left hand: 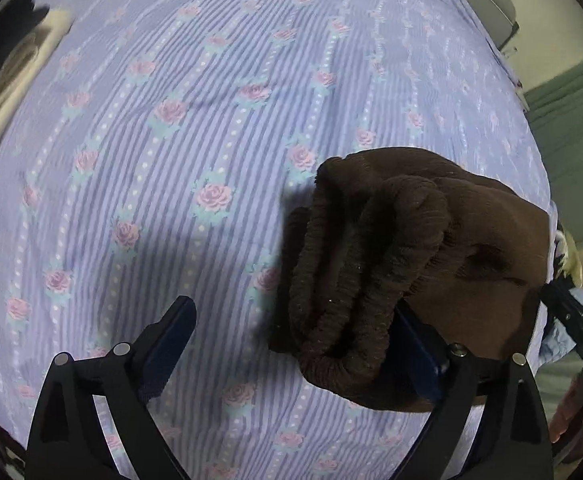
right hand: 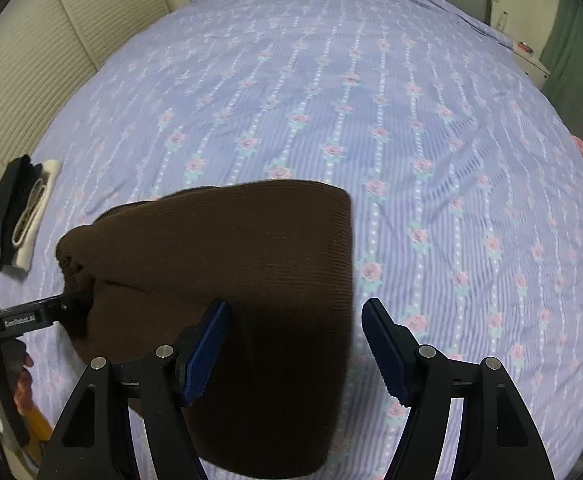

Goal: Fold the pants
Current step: 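Lift the bundle with both tools and carry it toward the black clothes stack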

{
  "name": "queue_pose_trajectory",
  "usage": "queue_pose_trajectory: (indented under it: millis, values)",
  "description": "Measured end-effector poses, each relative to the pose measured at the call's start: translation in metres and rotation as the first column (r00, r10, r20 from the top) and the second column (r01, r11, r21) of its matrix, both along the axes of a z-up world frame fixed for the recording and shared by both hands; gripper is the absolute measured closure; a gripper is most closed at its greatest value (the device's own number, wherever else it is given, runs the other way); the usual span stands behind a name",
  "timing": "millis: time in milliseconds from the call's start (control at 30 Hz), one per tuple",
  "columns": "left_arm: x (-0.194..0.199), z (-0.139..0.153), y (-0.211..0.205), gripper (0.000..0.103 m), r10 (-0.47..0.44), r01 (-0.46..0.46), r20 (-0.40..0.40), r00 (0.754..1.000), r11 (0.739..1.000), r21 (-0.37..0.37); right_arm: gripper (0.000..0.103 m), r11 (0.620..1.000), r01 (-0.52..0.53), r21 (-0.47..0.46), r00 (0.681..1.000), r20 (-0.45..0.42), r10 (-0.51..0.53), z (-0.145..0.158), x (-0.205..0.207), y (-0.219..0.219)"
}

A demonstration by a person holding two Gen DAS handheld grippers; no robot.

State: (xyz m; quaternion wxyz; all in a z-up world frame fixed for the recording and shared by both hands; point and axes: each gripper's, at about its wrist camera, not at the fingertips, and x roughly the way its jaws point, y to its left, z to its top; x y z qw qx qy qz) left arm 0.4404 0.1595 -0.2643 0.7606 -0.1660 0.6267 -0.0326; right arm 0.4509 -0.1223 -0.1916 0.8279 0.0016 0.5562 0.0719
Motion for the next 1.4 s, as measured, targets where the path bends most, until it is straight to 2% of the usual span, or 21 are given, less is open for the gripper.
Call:
queue_pose_trajectory:
  millis: [100, 233, 433, 567, 667, 867, 1100, 1233, 1333, 1400]
  values:
    - [-0.002, 0.022, -0.01, 0.008, -0.043, 0.042, 0.033, 0.999, 0.999, 0.024, 0.033, 0.999, 0.007, 0.042, 1.0, 0.015, -0.007, 0.01, -0.006, -0.006]
    - [0.001, 0.033, -0.018, 0.009, -0.045, 0.046, 0.062, 0.997, 0.999, -0.024, 0.03, 0.993, 0.035, 0.111, 0.999, -0.029, -0.032, 0.006, -0.011, -0.021]
    - [0.011, 0.004, -0.019, 0.008, 0.029, -0.027, 0.013, 1.0, 0.996, -0.089, 0.028, 0.99, 0.079, 0.113, 0.995, -0.071, -0.072, -0.022, -0.012, -0.03]
    - [0.01, -0.015, -0.015, 0.006, 0.052, -0.053, -0.005, 0.999, 0.989, -0.137, 0.028, 0.988, 0.096, 0.122, 0.987, -0.142, -0.078, -0.051, -0.009, -0.032]
    - [0.007, -0.028, -0.01, 0.004, 0.055, -0.058, -0.023, 0.998, 0.982, -0.182, 0.027, 0.993, 0.065, 0.097, 0.987, -0.15, -0.05, -0.064, -0.007, -0.026]
    - [0.007, -0.048, -0.006, 0.0, 0.089, -0.102, -0.063, 0.994, 0.96, -0.259, 0.02, 0.998, 0.014, 0.063, 0.99, -0.14, -0.005, -0.079, 0.002, -0.02]
    - [0.015, -0.06, -0.019, 0.0, 0.087, -0.105, -0.068, 0.994, 0.94, -0.324, 0.012, 0.991, 0.054, 0.124, 0.987, -0.156, -0.034, -0.104, 0.009, -0.031]
    - [0.028, -0.069, -0.032, 0.0, 0.101, -0.124, -0.081, 0.992, 0.915, -0.384, 0.007, 0.983, 0.078, 0.165, 0.984, -0.169, -0.05, -0.118, 0.014, -0.036]
    - [0.03, -0.071, -0.035, 0.0, 0.134, -0.156, -0.085, 0.987, 0.908, -0.388, 0.005, 0.973, 0.109, 0.203, 0.979, -0.191, -0.07, -0.127, 0.02, -0.04]
    - [0.028, -0.066, -0.034, 0.006, 0.135, -0.158, -0.086, 0.987, 0.911, -0.382, 0.005, 0.968, 0.121, 0.22, 0.974, -0.213, -0.073, -0.129, 0.023, -0.041]
